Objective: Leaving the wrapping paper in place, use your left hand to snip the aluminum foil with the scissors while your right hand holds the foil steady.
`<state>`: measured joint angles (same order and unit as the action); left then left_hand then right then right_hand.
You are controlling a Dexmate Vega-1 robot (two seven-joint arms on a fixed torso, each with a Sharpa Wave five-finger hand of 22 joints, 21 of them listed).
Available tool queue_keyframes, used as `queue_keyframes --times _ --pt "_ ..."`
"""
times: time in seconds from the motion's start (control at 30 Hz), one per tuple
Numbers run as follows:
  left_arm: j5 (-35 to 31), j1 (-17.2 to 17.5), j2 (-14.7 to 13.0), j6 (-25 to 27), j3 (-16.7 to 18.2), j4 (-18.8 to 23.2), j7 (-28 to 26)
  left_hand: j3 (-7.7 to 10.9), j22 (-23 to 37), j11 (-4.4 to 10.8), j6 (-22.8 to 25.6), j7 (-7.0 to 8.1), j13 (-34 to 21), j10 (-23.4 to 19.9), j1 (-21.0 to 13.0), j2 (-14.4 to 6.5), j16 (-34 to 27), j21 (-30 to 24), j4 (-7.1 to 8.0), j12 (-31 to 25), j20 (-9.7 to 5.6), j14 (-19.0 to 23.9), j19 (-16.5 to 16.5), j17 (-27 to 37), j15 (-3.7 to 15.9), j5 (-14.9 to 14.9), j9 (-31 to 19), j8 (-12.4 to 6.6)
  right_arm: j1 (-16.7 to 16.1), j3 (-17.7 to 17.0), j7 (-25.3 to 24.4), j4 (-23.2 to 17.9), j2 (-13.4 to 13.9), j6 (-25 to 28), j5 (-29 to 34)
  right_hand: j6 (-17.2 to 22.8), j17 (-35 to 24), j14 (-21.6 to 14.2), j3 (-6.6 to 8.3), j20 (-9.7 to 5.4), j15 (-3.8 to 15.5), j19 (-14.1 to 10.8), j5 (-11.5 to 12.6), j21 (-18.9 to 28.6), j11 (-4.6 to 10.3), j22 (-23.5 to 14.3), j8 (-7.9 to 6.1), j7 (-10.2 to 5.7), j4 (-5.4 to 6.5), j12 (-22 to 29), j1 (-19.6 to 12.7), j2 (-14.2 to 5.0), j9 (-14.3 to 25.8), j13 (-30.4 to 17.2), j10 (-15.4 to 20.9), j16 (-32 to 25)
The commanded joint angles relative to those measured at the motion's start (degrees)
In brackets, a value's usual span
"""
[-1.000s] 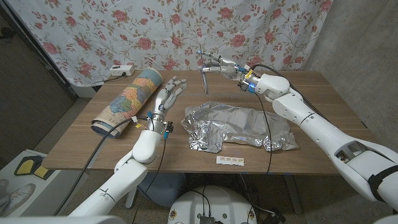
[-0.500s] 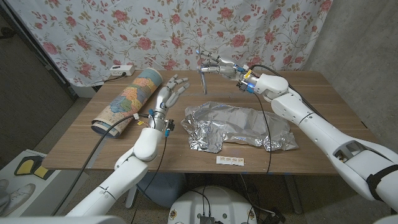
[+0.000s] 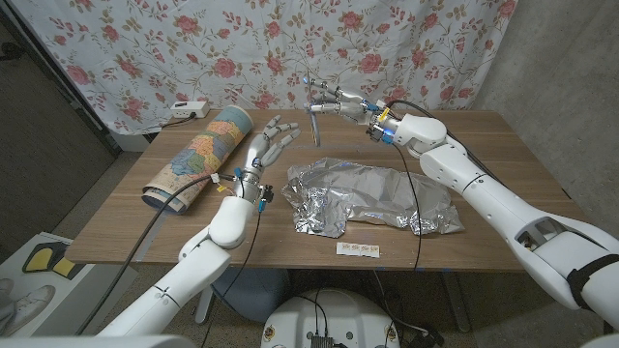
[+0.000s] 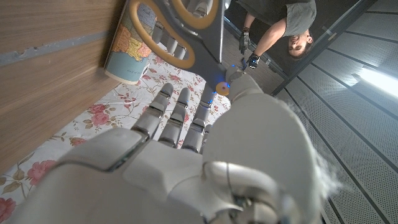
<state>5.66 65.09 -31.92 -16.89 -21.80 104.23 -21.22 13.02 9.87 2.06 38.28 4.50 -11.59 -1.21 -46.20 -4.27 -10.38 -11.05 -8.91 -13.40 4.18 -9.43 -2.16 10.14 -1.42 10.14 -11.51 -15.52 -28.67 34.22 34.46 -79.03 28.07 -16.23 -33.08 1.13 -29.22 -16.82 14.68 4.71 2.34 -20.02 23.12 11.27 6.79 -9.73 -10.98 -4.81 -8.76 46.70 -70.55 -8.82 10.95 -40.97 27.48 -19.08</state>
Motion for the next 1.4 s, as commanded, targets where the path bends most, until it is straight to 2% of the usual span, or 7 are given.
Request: queue_keyframes --times 0.03,0.13,0.27,0.67,0.8,1.0,1.4 --pt "0.57 -1.10 -0.45 -0.85 -0.61 -0.92 1.58 -0.05 0.13 0.71 0.64 0.12 -0.25 -0.19 -0.02 0.59 -0.06 0.21 0.06 0.02 0.24 -0.54 -0.32 0.06 -0.14 0.11 -0.13 -0.33 -0.17 0.01 0.72 0.29 -0.57 0.99 -1.32 0.18 -0.24 -0.25 -0.07 0.38 10.80 -0.25 0.28 0.02 5.06 -0.14 0.09 0.05 0.17 0.39 -0.19 -0.44 0.06 -0.20 5.63 -0.04" --pt "0.71 -1.46 -0.41 -0.90 -0.90 -1.31 1.98 -0.05 0.13 0.65 0.80 0.15 -0.25 -0.19 -0.08 0.62 -0.09 0.21 0.05 0.03 0.32 -0.52 -0.33 0.06 -0.17 0.12 -0.12 -0.30 -0.25 0.01 0.79 0.19 -0.58 1.45 -1.62 0.16 -0.29 -0.26 -0.10 0.45 10.78 -0.21 0.30 0.00 5.06 -0.14 0.10 0.00 0.19 0.35 -0.19 -0.46 0.06 -0.15 5.57 -0.04" --pt "0.89 -1.91 -0.37 -1.24 -1.19 -1.87 2.44 -0.03 0.13 0.55 1.14 0.16 -0.25 -0.28 -0.17 0.62 -0.11 0.20 0.05 0.00 0.47 -0.53 -0.36 0.06 -0.29 0.14 -0.11 -0.32 -0.62 -0.12 0.49 -0.39 -0.38 1.88 -1.80 -0.05 -0.39 -0.30 -0.14 1.29 10.75 -0.53 0.38 0.10 5.05 -0.15 0.17 0.17 0.23 0.41 -0.21 -0.50 0.07 -0.18 5.55 0.00" --pt "1.31 -2.53 -0.26 -1.86 -1.74 -2.77 3.19 -0.32 0.14 0.64 1.83 0.33 -0.26 -0.43 0.06 0.93 -0.19 0.14 0.28 -0.04 0.37 -0.57 -0.38 0.07 -0.21 0.15 -0.07 -0.07 -1.24 -0.26 0.04 -0.78 -0.55 1.85 -2.08 -0.06 -0.57 -0.70 -0.12 1.54 10.81 -0.97 0.56 0.21 5.03 -0.15 0.15 0.30 0.22 0.49 -0.38 -0.60 0.07 -0.16 5.55 -0.04" --pt "1.30 -2.47 -0.33 -1.94 -1.78 -2.68 3.23 -0.54 0.15 0.76 4.12 0.35 -0.25 -0.83 0.30 1.11 -0.23 0.12 0.45 -0.18 0.65 -0.57 -0.42 0.07 -0.48 0.22 -0.03 -0.57 -1.21 -0.29 0.03 -0.57 -0.83 1.98 -2.38 0.10 -0.67 -0.93 -0.16 1.52 10.80 -1.02 0.61 0.20 5.02 -0.15 0.08 0.25 0.24 0.52 -0.40 -0.60 0.07 -0.14 5.56 -0.12" --pt "2.56 -2.43 -0.12 -2.93 -1.77 -3.23 3.90 -0.38 0.16 1.10 8.09 -0.71 -0.24 -1.87 -0.16 0.74 -0.30 0.05 0.41 -0.48 0.41 -0.53 -0.33 0.05 -0.25 0.36 0.03 -1.44 -1.50 -0.58 0.11 -0.61 -1.31 2.96 -3.85 0.15 -0.72 -1.02 -0.18 1.47 10.84 -1.10 0.67 0.20 5.02 -0.16 0.07 0.25 0.18 0.57 -0.50 -0.54 0.06 -0.08 5.68 -0.10" --pt "1.98 -2.50 -0.08 -2.52 -1.98 -3.13 3.67 -0.24 0.15 1.18 6.04 -0.19 -0.22 -1.71 -0.68 0.58 -0.30 0.07 0.28 -0.31 0.24 -0.59 -0.39 0.04 -0.06 0.33 0.11 0.02 -2.05 -0.51 0.01 -1.87 -0.87 3.59 -3.97 0.44 -0.92 -1.45 -0.22 1.40 10.89 -1.15 0.80 0.15 4.99 -0.16 -0.02 0.31 0.18 0.62 -0.63 -0.58 0.06 0.00 5.68 -0.20"
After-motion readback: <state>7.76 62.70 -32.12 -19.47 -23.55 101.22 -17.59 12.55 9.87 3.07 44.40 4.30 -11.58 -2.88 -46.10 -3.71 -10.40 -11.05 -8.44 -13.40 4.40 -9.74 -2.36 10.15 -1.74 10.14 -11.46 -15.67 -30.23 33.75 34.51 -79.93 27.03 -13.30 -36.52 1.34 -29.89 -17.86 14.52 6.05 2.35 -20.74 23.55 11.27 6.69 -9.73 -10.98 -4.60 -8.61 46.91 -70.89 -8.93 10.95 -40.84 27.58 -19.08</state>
